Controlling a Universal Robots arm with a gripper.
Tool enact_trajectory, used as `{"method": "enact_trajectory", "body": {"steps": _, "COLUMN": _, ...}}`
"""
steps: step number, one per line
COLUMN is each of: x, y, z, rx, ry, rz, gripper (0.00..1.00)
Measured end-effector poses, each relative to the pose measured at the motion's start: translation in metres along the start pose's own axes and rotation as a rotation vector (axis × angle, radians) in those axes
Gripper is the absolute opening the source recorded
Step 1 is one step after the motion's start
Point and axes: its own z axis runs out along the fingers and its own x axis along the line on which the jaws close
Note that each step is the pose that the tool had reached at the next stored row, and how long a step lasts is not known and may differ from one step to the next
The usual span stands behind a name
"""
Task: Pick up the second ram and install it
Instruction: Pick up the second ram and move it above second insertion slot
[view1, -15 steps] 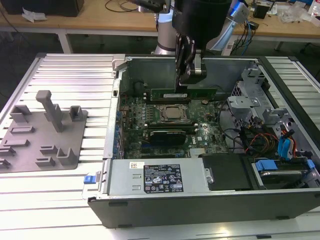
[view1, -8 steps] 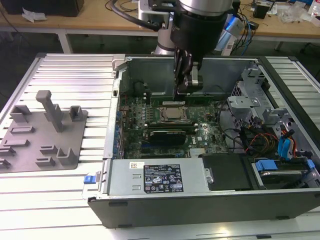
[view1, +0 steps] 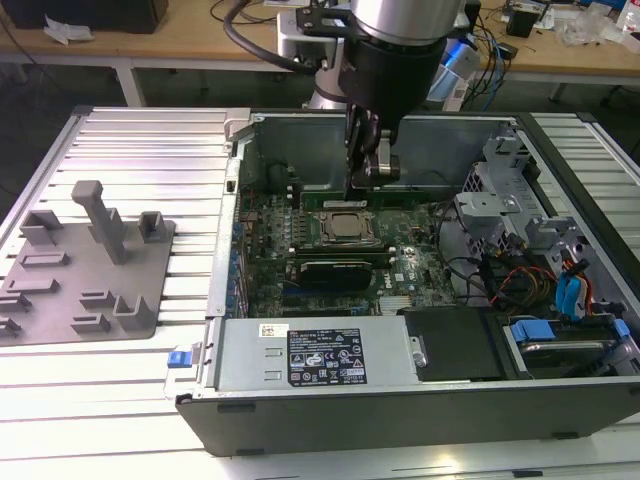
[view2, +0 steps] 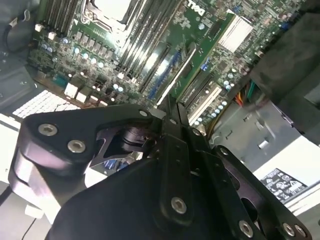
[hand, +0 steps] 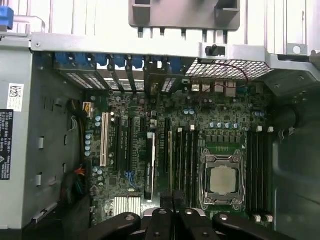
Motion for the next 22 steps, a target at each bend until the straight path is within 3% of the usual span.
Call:
{"method": "enact_trajectory", "body": {"steps": 4, "x": -0.0058, "y": -0.0006, "z": 0.0065, "rx": 0.0002, "ry": -0.0083, "rz": -0.001, "gripper": 0.09}}
{"method": "enact_trajectory", "body": {"steps": 13, "x": -0.0189, "y": -0.0018, "z": 0.0188, "rx": 0.0004, "ry": -0.0187, "rz": -0.001, "gripper": 0.09}}
{"method": "enact_trajectory", "body": {"steps": 16, "x": -0.0339, "y": -0.0026, "z": 0.0236, "rx": 0.0004, "ry": -0.0187, "rz": -0.001, "gripper": 0.09}}
{"method": "enact_trajectory", "body": {"steps": 18, "x": -0.0444, "y": -0.0034, "z": 0.0323, "rx": 0.0005, "ry": -0.0189, "rz": -0.001, "gripper": 0.09}}
{"method": "enact_trajectory", "body": {"steps": 22, "x": -0.0438, "y": -0.0026, "z": 0.0452, "rx": 0.0005, "ry": -0.0188, "rz": -0.001, "gripper": 0.09}}
